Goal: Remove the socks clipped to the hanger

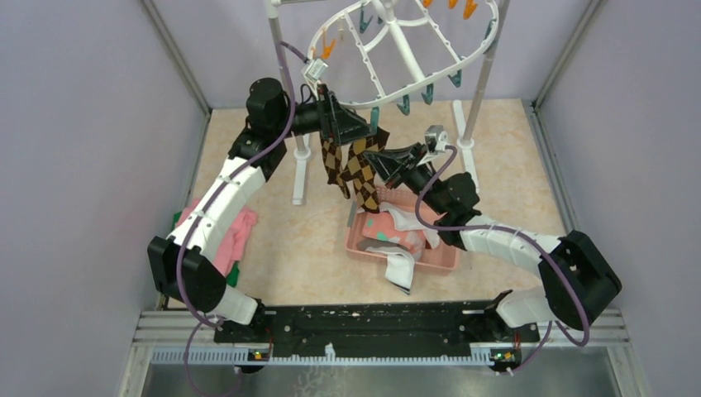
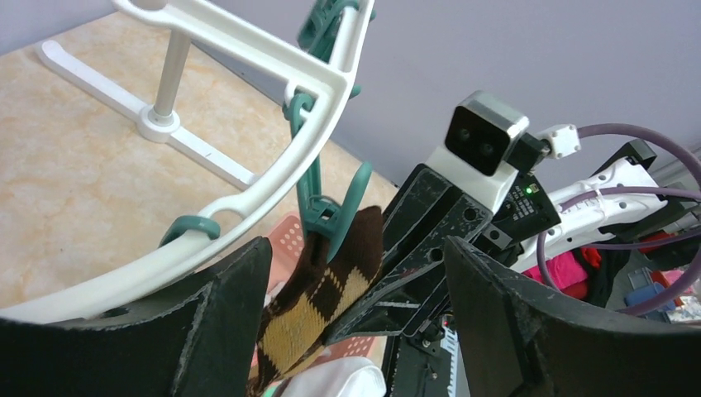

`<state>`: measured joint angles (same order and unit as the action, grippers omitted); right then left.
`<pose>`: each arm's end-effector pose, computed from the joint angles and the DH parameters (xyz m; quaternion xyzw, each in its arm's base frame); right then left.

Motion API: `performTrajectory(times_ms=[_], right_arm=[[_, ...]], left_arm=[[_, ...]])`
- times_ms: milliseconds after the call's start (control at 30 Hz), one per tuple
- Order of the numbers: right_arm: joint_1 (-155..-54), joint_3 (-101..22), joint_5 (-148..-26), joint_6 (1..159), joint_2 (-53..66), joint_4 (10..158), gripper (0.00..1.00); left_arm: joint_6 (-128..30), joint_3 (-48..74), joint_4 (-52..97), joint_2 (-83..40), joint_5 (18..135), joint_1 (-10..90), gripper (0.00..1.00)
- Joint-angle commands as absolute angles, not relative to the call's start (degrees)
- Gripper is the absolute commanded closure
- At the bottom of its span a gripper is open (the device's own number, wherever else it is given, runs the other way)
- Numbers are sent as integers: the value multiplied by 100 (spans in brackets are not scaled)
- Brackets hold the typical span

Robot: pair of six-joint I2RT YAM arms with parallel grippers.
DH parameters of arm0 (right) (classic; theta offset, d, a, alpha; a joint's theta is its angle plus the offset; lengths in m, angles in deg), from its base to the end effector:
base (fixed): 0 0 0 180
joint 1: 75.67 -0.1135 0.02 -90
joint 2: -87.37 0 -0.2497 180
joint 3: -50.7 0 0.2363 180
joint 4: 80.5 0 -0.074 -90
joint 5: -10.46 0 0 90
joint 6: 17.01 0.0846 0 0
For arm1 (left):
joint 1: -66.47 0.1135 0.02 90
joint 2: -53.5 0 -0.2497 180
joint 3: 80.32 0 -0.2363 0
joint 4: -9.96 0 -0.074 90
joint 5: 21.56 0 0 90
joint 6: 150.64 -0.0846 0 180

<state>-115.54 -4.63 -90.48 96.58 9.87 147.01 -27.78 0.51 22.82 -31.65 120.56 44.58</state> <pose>0.2405 0.2218 0.3353 -0.1551 0.5156 0.4857 0.6886 0.3036 -0.1940 0.4221 0.2522 0.6559 -0.5681 0.4284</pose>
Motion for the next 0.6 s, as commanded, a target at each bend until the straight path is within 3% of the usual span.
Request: performTrajectory(times_ms=[0,300,567], right_arm=[[-11537,-695,-9386,10163,895,15130,100],[-11531,-620,-9475,10648,792,15536,100],[-11325,-776,-9937,11804,391,16545,100]], left_arm=[[-2645,-174,1665,-3221,12180,4459,19],[-2521,-322,1554,-3484,12302,4461,29],[-2271,-216,1279,-3546,12374,4464,29]])
